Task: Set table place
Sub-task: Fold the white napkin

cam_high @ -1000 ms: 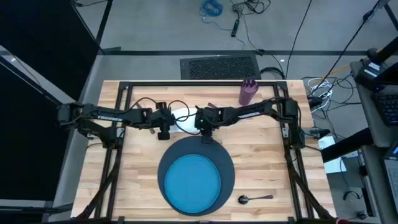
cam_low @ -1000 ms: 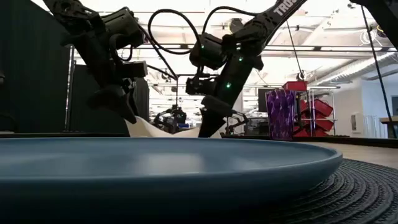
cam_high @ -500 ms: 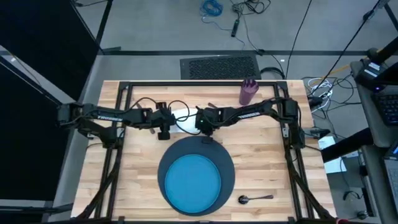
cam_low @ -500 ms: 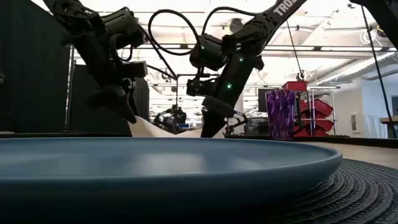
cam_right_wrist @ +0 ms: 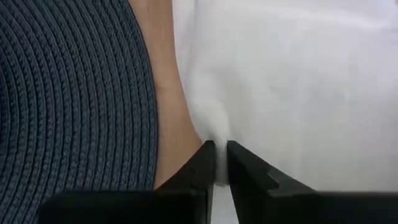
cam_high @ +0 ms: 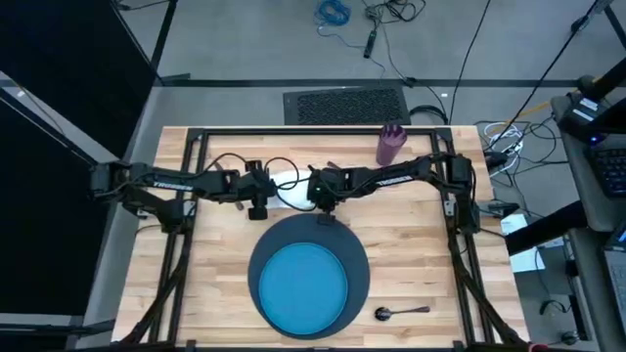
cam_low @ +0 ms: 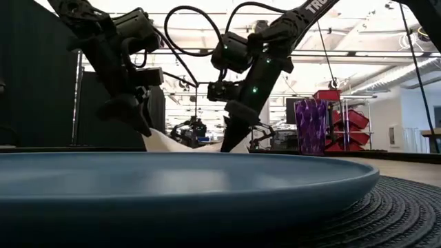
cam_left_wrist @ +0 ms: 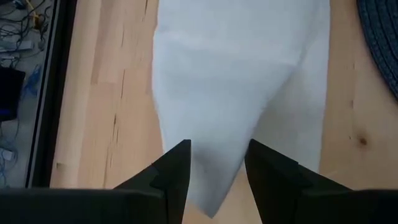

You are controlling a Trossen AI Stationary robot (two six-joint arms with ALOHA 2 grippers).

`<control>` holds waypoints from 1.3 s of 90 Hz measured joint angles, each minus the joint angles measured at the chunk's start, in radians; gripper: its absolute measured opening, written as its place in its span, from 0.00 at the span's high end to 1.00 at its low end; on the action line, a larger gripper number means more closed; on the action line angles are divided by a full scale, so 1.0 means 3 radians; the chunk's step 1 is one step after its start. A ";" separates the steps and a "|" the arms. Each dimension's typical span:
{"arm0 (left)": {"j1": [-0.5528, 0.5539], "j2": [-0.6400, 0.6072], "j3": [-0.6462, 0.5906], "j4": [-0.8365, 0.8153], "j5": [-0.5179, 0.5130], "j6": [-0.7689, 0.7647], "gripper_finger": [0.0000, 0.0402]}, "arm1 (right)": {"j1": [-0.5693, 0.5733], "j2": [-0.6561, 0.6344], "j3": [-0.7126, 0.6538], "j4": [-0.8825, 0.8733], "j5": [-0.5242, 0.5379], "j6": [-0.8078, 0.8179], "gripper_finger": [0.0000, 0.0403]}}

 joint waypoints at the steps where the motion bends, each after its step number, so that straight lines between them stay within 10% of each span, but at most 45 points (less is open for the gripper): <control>1: 0.0001 0.0000 0.0000 0.0000 0.0000 0.0000 0.66 | 0.0000 0.0000 0.0000 -0.0006 -0.0006 0.0009 0.94; 56: 0.0001 0.0000 0.0000 0.0000 0.0023 -0.0014 0.66 | 0.0000 -0.0004 0.0000 -0.0014 -0.0012 0.0099 0.75; 117: 0.0000 0.0000 -0.0001 -0.0001 0.0025 -0.0080 0.66 | 0.0015 -0.0005 0.0001 -0.0075 -0.0091 0.0148 0.82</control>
